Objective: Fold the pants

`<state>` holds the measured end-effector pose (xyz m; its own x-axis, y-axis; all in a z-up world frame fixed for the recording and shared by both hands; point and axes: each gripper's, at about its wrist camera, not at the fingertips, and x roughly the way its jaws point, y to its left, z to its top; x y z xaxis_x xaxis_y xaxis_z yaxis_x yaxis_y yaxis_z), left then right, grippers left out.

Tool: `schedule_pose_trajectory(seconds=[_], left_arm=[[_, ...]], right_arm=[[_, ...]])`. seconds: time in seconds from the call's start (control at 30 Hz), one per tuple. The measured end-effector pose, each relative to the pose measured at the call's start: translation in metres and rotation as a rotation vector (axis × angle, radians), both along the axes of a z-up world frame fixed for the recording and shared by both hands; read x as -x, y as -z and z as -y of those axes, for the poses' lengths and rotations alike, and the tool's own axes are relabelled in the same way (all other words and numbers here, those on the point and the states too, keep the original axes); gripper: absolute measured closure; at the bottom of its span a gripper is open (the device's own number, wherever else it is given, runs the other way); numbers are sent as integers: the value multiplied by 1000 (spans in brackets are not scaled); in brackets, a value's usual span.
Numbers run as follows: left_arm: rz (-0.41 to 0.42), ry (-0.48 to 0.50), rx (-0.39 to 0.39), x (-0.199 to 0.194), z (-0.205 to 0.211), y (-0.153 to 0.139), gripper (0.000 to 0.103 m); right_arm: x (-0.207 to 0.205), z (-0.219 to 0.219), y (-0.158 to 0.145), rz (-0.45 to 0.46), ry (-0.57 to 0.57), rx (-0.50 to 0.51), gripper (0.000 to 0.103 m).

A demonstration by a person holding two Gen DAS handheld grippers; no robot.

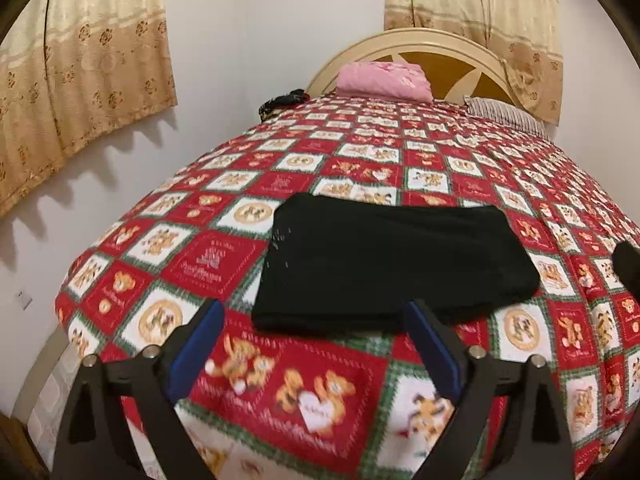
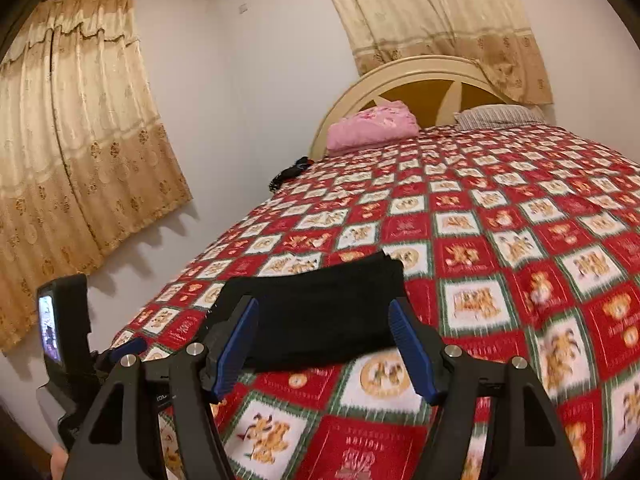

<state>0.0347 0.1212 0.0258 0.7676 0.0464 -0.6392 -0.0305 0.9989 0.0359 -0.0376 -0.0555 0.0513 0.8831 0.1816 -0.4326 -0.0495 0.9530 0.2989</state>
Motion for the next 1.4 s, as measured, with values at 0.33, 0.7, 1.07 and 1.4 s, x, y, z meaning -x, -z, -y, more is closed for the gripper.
schedule_pose_trajectory(seconds=[0.33,0.7,1.07,1.4], left_arm=[[-68,-65,-14,23,2,2,0],[9,-97,-19,46,0,-6,0],[35,-97,-81,50,10,-12,0],[26,-87,-77,49,15,-13,0]], right_arm=[[30,-6,-6,7,44,-12,33],[41,-12,-3,0,51,11,33],[40,-6,0,-6,81,22,32],[41,0,-2,-3,98,8,32]])
